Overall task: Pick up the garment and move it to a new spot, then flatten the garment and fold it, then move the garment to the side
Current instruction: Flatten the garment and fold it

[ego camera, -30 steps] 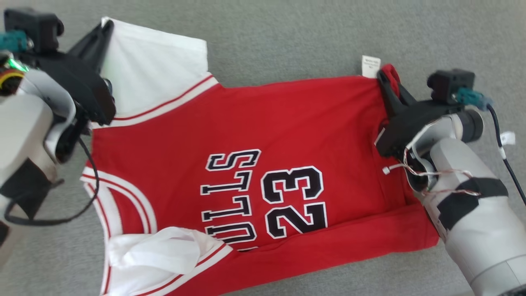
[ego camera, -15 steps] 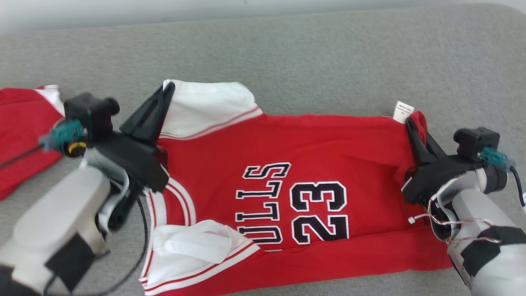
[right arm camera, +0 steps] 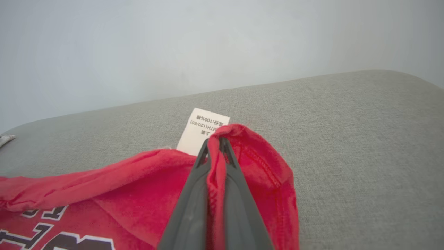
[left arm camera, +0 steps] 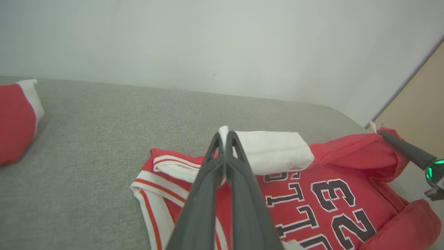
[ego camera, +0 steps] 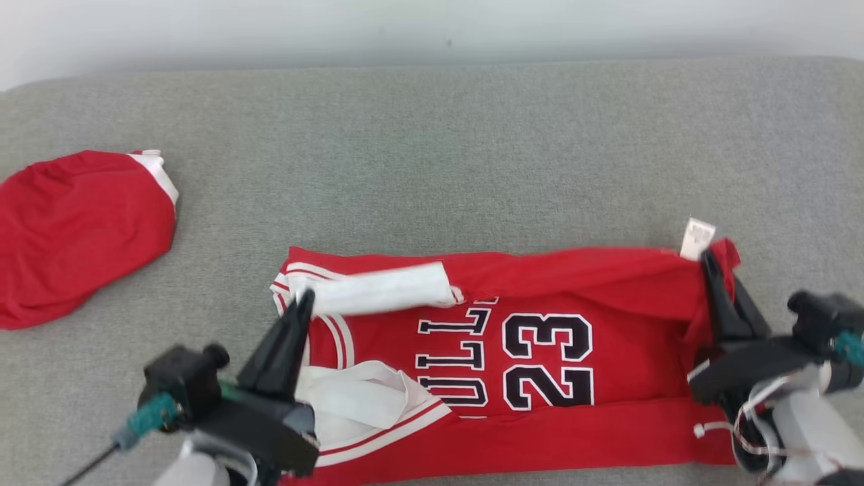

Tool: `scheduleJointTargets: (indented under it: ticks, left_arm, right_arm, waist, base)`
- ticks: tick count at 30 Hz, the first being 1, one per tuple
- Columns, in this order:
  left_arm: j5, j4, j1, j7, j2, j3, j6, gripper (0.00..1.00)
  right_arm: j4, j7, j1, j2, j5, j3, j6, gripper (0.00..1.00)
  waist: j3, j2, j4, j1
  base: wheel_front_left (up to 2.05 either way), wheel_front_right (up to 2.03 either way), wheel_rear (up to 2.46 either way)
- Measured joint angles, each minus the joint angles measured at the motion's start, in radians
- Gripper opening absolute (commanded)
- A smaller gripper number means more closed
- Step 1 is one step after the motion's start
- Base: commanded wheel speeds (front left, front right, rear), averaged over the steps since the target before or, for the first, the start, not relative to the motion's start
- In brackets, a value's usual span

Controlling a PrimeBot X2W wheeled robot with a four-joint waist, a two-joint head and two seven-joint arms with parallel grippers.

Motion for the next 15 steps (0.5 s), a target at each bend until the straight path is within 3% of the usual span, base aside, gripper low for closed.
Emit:
scheduleJointTargets:
  ticks: [8,15]
  left_arm:
    - [0.061,0.017,0.153,0.000,-0.091,0.099,-0.036,0.00]
    - [0.118,0.057,0.243,0.000,-0.161,0.153,-0.071,0.00]
  right_arm:
    - [-0.153,0.000,0.174,0.044,-0.058,-0.087,0.000,0.00]
    - [-0.191,-0.001,0.262,0.069,-0.077,-0.121,0.000,0.00]
  waist:
    - [-0.028,0.0000,0.014,0.0000]
    - [-0.046,0.0001,0.012,0.0001]
  base:
    - [0.00,0.00,0.00]
    - [0.00,0.00,0.00]
